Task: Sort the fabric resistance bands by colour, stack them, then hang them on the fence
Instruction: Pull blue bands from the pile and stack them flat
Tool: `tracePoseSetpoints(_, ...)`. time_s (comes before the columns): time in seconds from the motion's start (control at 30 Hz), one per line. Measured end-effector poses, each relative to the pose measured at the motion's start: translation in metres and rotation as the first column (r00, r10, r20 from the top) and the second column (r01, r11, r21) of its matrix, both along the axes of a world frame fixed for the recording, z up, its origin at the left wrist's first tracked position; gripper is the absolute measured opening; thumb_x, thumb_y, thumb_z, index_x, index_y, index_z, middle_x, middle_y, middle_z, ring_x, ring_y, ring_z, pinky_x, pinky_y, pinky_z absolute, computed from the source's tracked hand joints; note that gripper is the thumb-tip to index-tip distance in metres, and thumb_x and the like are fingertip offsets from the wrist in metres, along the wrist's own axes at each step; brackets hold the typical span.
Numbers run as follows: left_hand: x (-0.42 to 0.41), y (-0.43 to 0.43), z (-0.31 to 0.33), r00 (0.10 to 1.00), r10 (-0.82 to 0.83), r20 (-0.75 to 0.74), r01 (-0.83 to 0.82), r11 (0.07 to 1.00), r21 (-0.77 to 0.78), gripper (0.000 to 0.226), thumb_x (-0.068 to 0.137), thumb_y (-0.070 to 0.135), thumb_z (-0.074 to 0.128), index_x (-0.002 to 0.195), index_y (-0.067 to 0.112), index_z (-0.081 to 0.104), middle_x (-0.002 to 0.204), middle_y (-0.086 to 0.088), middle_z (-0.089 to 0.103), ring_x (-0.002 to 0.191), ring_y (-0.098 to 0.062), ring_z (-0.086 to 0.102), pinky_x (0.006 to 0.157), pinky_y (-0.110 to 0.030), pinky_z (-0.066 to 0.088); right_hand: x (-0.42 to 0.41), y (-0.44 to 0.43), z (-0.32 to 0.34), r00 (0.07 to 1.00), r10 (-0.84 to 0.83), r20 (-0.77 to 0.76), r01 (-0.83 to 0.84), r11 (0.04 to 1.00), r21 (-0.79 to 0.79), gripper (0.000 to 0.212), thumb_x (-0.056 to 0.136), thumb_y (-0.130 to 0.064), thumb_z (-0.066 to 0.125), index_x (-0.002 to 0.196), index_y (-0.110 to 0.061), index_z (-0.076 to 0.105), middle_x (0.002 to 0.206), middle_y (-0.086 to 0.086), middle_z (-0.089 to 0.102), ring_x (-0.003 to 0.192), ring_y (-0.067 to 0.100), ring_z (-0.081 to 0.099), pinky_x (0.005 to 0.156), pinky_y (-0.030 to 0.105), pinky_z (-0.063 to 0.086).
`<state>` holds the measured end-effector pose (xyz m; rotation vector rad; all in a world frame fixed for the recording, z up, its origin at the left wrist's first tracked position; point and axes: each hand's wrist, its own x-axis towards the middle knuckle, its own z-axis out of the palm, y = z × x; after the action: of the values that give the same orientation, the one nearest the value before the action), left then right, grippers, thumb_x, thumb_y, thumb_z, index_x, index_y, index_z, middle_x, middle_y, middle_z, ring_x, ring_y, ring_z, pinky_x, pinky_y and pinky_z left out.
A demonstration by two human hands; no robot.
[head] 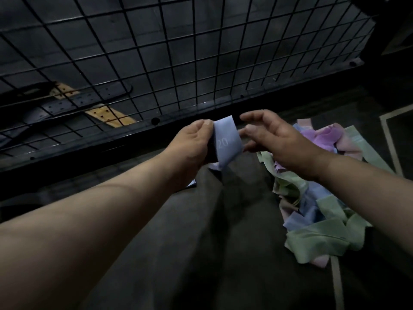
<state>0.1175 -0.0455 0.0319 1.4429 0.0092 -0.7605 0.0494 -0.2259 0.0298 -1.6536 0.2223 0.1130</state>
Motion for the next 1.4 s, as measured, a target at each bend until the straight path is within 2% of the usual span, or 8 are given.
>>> tracePoseSetpoints(0.13, -0.003, -0.002, 0.004, 0.998, -0.042, 0.044, 0.043, 0.999, -0.018, 0.031, 0.107, 0.029, 0.036, 0.116, 0.006, 0.055, 0.104, -0.018, 0.060, 0.093, -0.028, 0.060, 0.077, -0.037, 0.055, 0.007, 0.013, 0.005, 0.995, 0.073, 0.064, -0.062, 0.986, -0.157, 0.010, 0.092, -0.023, 0.064, 0.096, -0.015, 0.067, 0.084, -0.001, 0.069, 0.080, 0.006, 0.062, 0.075, 0.029, 0.053)
tracePoseSetpoints(0.27, 0.000, 0.001, 0.007, 0.993, -0.102, -0.052, 0.097, 0.990, -0.099, 0.051, 0.104, 0.047, 0.035, 0.131, 0.009, 0.054, 0.118, -0.020, 0.066, 0.105, -0.033, 0.065, 0.093, -0.044, 0.053, 0.013, 0.017, 0.005, 0.986, -0.040, 0.165, 0.077, 0.971, -0.227, 0.005, 0.094, -0.014, 0.065, 0.095, -0.015, 0.070, 0.092, 0.013, 0.072, 0.084, 0.014, 0.066, 0.081, 0.040, 0.056)
tracePoseSetpoints(0.4, -0.007, 0.004, 0.005, 0.963, -0.269, -0.022, 0.262, 0.950, -0.171, 0.048, 0.102, 0.051, 0.032, 0.112, 0.014, 0.061, 0.084, 0.001, 0.072, 0.077, -0.011, 0.066, 0.077, -0.029, 0.050, 0.019, 0.021, 0.016, 0.981, -0.156, 0.114, 0.168, 0.980, -0.104, 0.008, 0.096, -0.011, 0.061, 0.096, -0.015, 0.067, 0.087, 0.001, 0.072, 0.082, 0.008, 0.068, 0.077, 0.027, 0.056)
tracePoseSetpoints(0.67, -0.025, 0.013, -0.019, 0.876, -0.482, -0.039, 0.476, 0.873, -0.106, 0.027, 0.079, 0.006, 0.074, 0.106, 0.000, 0.067, 0.095, -0.016, 0.073, 0.089, -0.024, 0.070, 0.086, -0.035, 0.055, 0.051, 0.005, 0.022, 0.853, -0.501, -0.144, 0.521, 0.822, 0.229, 0.025, 0.102, -0.023, 0.052, 0.115, -0.005, 0.063, 0.110, 0.019, 0.071, 0.101, 0.033, 0.070, 0.087, 0.050, 0.058)
tracePoseSetpoints(0.97, -0.012, 0.046, -0.033, 0.896, -0.436, -0.083, 0.440, 0.897, 0.042, 0.028, 0.085, -0.003, 0.067, 0.113, 0.001, 0.065, 0.097, -0.015, 0.074, 0.071, -0.021, 0.068, 0.068, -0.029, 0.052, 0.040, -0.037, 0.016, 0.687, -0.694, -0.216, 0.699, 0.549, 0.458, 0.032, 0.105, -0.013, 0.038, 0.126, 0.007, 0.054, 0.104, 0.020, 0.070, 0.082, 0.022, 0.074, 0.067, 0.032, 0.060)
tracePoseSetpoints(1.2, -0.005, 0.048, -0.036, 0.949, -0.290, -0.121, 0.294, 0.956, 0.017, 0.034, 0.079, -0.006, 0.068, 0.111, 0.003, 0.061, 0.089, -0.019, 0.072, 0.061, -0.020, 0.065, 0.057, -0.027, 0.044, 0.022, -0.030, 0.002, 0.717, -0.596, -0.361, 0.690, 0.678, 0.253, 0.017, 0.095, -0.011, 0.046, 0.103, -0.007, 0.061, 0.098, 0.011, 0.070, 0.087, 0.024, 0.072, 0.062, 0.037, 0.060)
tracePoseSetpoints(1.27, -0.005, 0.044, -0.034, 0.957, -0.262, -0.122, 0.267, 0.964, 0.021, 0.030, 0.079, -0.009, 0.067, 0.105, 0.004, 0.062, 0.079, -0.017, 0.067, 0.055, -0.019, 0.059, 0.049, -0.025, 0.039, 0.019, -0.023, -0.003, 0.731, -0.578, -0.363, 0.633, 0.773, 0.043, 0.015, 0.091, -0.005, 0.046, 0.092, -0.010, 0.060, 0.082, 0.010, 0.063, 0.074, 0.025, 0.065, 0.055, 0.033, 0.057)
tracePoseSetpoints(1.4, -0.009, 0.037, -0.025, 0.942, -0.331, -0.052, 0.334, 0.938, 0.092, 0.022, 0.082, -0.012, 0.066, 0.092, 0.007, 0.067, 0.075, -0.013, 0.060, 0.056, -0.017, 0.054, 0.048, -0.023, 0.042, 0.006, -0.018, -0.010, 0.903, -0.321, -0.286, 0.177, 0.884, -0.433, 0.030, 0.087, -0.008, 0.058, 0.113, -0.022, 0.063, 0.095, 0.000, 0.062, 0.085, 0.019, 0.061, 0.066, 0.028, 0.053)
